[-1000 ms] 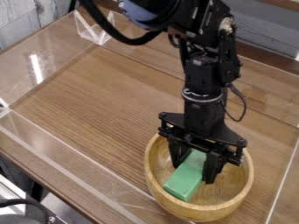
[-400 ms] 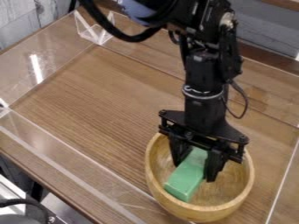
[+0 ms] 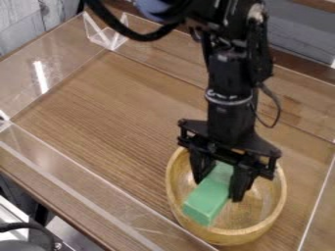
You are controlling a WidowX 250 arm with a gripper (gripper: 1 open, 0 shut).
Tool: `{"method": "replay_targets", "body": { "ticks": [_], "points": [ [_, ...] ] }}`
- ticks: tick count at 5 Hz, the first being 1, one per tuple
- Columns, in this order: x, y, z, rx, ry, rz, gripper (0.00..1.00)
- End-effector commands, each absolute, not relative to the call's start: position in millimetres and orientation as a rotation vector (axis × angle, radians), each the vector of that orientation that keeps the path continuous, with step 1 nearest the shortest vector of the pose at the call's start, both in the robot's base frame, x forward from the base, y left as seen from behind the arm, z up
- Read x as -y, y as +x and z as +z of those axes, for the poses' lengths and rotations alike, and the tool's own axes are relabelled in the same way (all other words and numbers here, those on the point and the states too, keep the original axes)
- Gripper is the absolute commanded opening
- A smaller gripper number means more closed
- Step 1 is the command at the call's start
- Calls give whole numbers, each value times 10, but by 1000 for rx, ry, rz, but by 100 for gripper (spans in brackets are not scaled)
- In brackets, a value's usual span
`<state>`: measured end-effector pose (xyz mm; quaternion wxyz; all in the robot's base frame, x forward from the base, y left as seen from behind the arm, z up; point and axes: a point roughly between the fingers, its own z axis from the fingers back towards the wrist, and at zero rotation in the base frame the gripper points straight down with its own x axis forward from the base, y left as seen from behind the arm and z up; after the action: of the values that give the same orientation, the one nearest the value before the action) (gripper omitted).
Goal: Remove the green block from inside the brown bowl and put it on the table
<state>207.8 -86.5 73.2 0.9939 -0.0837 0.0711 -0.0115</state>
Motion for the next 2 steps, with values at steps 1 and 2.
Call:
{"method": "replay_targets", "body": {
  "ticks": [1,2],
  "points": [
    [793,2204,1081,-65,-185,-12,0],
    [663,2264,1555,-30,-174,38,0]
  ]
}}
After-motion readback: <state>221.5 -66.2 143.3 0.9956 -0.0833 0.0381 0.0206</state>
